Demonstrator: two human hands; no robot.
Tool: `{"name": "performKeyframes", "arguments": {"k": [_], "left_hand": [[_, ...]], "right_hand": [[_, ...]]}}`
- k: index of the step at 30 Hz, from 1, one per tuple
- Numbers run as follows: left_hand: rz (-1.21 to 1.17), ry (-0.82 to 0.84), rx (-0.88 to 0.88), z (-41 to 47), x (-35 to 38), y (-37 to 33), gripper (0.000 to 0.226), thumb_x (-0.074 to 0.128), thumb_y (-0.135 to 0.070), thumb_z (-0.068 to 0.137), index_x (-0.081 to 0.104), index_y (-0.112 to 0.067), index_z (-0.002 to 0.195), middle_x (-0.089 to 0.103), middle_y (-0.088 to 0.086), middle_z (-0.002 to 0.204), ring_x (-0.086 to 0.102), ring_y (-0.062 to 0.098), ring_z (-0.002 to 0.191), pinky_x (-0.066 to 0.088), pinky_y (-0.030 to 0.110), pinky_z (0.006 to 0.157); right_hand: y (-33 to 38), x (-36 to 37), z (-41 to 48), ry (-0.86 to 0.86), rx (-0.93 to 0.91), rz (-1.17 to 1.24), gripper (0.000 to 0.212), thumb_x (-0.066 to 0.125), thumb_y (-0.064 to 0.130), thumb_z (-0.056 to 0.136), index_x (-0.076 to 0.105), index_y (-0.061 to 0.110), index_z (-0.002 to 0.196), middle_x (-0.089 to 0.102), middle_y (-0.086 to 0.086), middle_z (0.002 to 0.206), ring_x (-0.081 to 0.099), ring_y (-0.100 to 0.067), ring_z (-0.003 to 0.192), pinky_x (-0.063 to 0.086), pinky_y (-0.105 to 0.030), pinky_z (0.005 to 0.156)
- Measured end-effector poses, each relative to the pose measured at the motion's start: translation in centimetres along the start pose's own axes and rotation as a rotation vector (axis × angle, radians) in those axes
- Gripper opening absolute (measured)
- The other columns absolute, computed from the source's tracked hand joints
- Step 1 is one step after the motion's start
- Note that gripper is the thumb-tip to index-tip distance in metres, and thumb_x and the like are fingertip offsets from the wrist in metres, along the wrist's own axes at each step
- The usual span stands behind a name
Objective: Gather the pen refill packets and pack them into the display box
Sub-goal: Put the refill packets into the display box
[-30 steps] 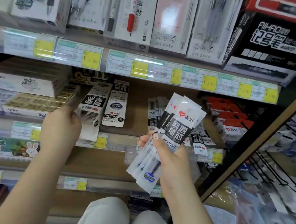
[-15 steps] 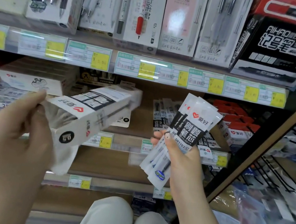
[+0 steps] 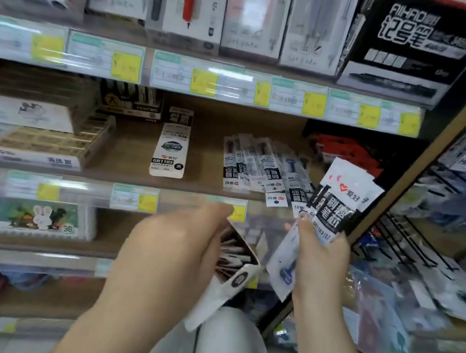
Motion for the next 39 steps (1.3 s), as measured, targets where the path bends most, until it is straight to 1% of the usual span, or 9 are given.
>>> {"name": "performKeyframes", "arguments": {"k": [6,10,12,15,18,22,27,33,39], "left_hand": [[-0.081,0.195,-0.052,-1.8,5.5,-0.6,0.025,0.045,-0.016,0.079,0.063,-0.017,0.096,0.064,0.005,0.056,0.061,0.03,0.047,0.046,0.033,0.036],[-0.289,0.225,-0.223,-3.1,7.4,-0.4,0.031,0.057,-0.009,0.088,0.058,-0.024,0.115,0.068,0.001,0.066,0.063,0.025,0.058,0.047,0.033,0.052],[-0.353,0.168,-0.282,-3.3,7.8,0.0,0.031,0.058,-0.009,0.088,0.054,-0.035,0.105,0.061,-0.008,0.061,0.056,0.011,0.049,0.042,0.025,0.05],[-0.445,0.123,-0.431,-3.5,8.5,1.0,0.035,0.06,-0.007,0.087,0.041,-0.037,0.084,0.057,-0.013,0.063,0.053,0.013,0.051,0.038,0.021,0.049],[-0.483,0.124,-0.389,-3.6,9.0,1.3,0.042,0.058,0.008,0.081,0.043,-0.03,0.071,0.055,-0.016,0.064,0.049,0.003,0.054,0.032,0.011,0.05],[-0.44,0.167,-0.25,-3.1,8.8,1.6,0.034,0.056,0.007,0.08,0.06,-0.027,0.075,0.057,-0.03,0.098,0.059,0.003,0.106,0.042,0.008,0.075],[-0.295,0.26,-0.158,-4.0,8.7,1.0,0.02,0.063,-0.005,0.08,0.071,-0.013,0.097,0.056,0.0,0.128,0.055,0.009,0.114,0.044,0.018,0.088],[-0.391,0.42,-0.18,-4.6,9.2,0.7,0.023,0.046,-0.015,0.083,0.067,-0.02,0.091,0.054,-0.009,0.108,0.056,0.01,0.095,0.046,0.024,0.074],[-0.286,0.561,-0.029,-5.3,9.0,-0.1,0.052,0.041,-0.049,0.08,0.054,-0.029,0.126,0.032,-0.007,0.149,0.026,0.011,0.14,0.03,0.038,0.109]], "right_hand": [[0.1,-0.4,-1.3,0.395,-0.049,-0.04,0.017,0.063,0.004,0.085,0.064,0.019,0.076,0.07,0.014,0.062,0.065,0.002,0.058,0.049,-0.011,0.056],[-1.2,-0.4,-1.6,0.607,0.021,-0.19,0.018,0.072,0.007,0.077,0.064,0.022,0.073,0.07,0.01,0.065,0.064,-0.003,0.059,0.048,-0.016,0.055],[-1.8,-0.5,-1.6,0.662,0.077,-0.205,0.017,0.074,0.006,0.074,0.065,0.02,0.074,0.07,0.004,0.066,0.063,-0.008,0.059,0.048,-0.023,0.056],[-2.3,-0.8,-1.3,0.706,0.116,-0.282,0.011,0.074,0.006,0.074,0.068,0.014,0.078,0.07,0.004,0.068,0.063,-0.006,0.061,0.049,-0.026,0.06],[-2.5,-0.8,-1.0,0.719,0.139,-0.302,0.01,0.074,0.007,0.074,0.069,0.014,0.079,0.07,0.004,0.07,0.062,-0.006,0.06,0.047,-0.026,0.06],[-3.1,-0.7,-0.6,0.641,0.152,-0.317,0.01,0.073,0.009,0.072,0.066,0.017,0.07,0.068,0.005,0.063,0.059,-0.01,0.055,0.046,-0.03,0.059],[-3.9,-0.5,-0.3,0.559,0.187,-0.295,0.013,0.073,0.01,0.072,0.069,0.013,0.084,0.071,-0.002,0.072,0.062,-0.014,0.06,0.049,-0.032,0.06],[-4.1,-0.8,-0.2,0.508,0.209,-0.266,0.018,0.072,0.011,0.073,0.068,0.014,0.09,0.072,-0.004,0.081,0.064,-0.016,0.069,0.049,-0.032,0.062],[-4.3,-1.2,0.0,0.455,0.199,-0.203,0.024,0.07,0.02,0.059,0.069,0.014,0.082,0.073,-0.003,0.081,0.066,-0.018,0.076,0.046,-0.033,0.062]]}}
Point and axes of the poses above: each hand's wrist, its own z-axis towards the middle knuckle, its own x-axis out of the palm, y = z × x, the point moved 3 cm from there along z, towards the middle knuckle
